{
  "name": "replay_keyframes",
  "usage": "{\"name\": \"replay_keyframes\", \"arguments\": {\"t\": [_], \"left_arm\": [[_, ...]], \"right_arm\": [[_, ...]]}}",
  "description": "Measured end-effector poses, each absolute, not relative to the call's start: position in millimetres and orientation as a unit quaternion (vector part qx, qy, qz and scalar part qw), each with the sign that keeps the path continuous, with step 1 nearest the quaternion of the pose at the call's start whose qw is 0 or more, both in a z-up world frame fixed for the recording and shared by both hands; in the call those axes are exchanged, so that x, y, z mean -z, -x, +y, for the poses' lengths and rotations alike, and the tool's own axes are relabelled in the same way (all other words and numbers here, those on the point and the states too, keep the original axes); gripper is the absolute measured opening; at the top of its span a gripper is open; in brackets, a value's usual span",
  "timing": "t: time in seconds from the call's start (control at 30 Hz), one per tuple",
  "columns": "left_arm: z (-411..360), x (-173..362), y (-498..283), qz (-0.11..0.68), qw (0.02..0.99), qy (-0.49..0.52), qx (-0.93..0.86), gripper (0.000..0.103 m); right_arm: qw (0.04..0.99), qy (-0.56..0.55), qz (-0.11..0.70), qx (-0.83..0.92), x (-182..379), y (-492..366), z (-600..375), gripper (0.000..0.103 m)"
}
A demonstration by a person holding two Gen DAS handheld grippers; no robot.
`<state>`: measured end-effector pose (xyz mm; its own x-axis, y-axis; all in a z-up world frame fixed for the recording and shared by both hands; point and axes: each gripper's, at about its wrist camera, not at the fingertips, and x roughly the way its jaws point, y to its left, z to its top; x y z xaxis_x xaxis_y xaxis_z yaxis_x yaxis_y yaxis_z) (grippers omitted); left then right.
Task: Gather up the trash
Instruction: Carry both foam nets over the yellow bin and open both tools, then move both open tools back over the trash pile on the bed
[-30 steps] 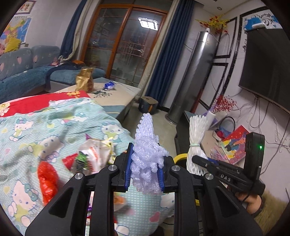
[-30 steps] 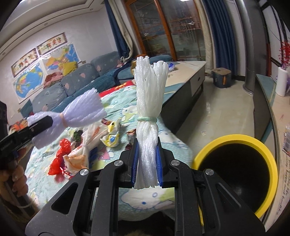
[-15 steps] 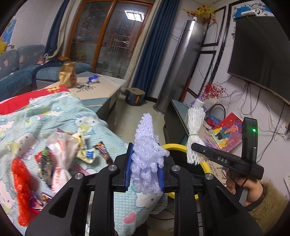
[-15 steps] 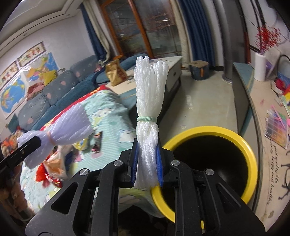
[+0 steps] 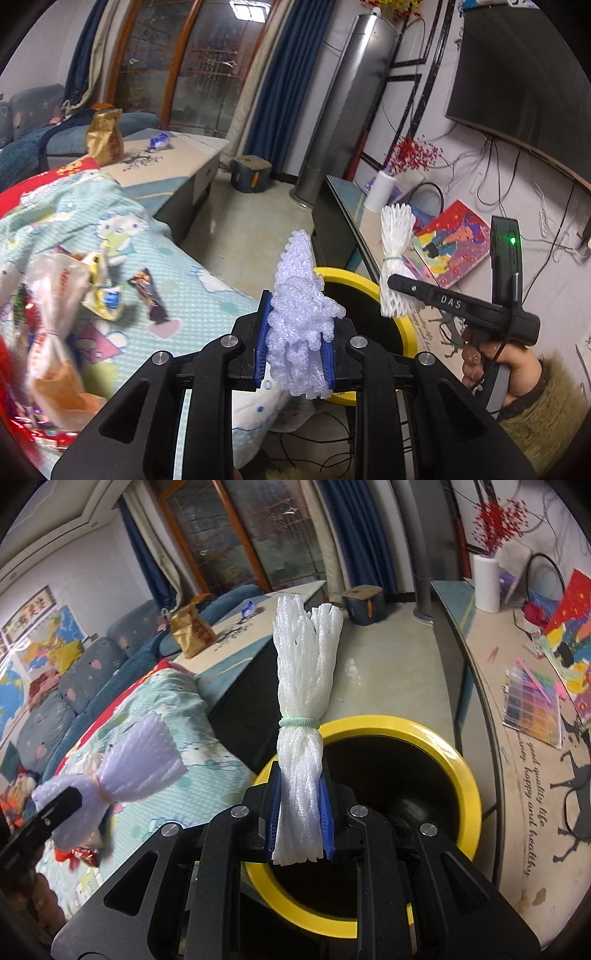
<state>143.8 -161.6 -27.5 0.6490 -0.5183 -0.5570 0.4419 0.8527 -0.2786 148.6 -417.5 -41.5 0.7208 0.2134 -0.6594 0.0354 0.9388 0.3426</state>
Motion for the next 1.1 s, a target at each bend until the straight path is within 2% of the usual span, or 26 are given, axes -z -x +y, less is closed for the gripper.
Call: {"name": "replay_keyframes", "arguments": {"t": [0.47, 0.5, 0.53, 0.6, 0.63, 0.67, 0.77, 0.83, 1.1], "left_arm": [[-232, 71, -162, 0.361, 0.882, 0.030, 0.300, 0.023], [-236, 74, -163, 0.362, 0.881, 0.029, 0.302, 0.023], [-240, 77, -165, 0.363, 0.880, 0.028, 0.306, 0.025], [-246, 84, -168, 0.362, 0.879, 0.026, 0.309, 0.038], [-248, 88, -171, 0.365, 0.879, 0.026, 0.307, 0.054], [-249, 92, -174, 0.369, 0.877, 0.031, 0.306, 0.069], [-243, 95, -175, 0.371, 0.875, 0.047, 0.307, 0.092], [-239, 91, -170, 0.360, 0.882, 0.044, 0.301, 0.095], [-213, 70, -153, 0.333, 0.903, 0.049, 0.267, 0.096]], "right_arm": [[0.893, -0.202, 0.401, -0.019, 72, -149, -462, 0.017], [0.892, -0.205, 0.403, -0.016, 75, -148, -465, 0.019], [0.890, -0.208, 0.406, -0.015, 76, -147, -466, 0.025], [0.887, -0.215, 0.409, -0.002, 82, -147, -473, 0.039], [0.886, -0.219, 0.410, 0.002, 84, -147, -476, 0.043], [0.883, -0.225, 0.411, 0.008, 87, -146, -480, 0.044], [0.883, -0.225, 0.411, 0.027, 89, -145, -486, 0.051], [0.886, -0.223, 0.405, 0.033, 88, -142, -486, 0.056], [0.914, -0.179, 0.362, 0.042, 64, -136, -466, 0.062]]}}
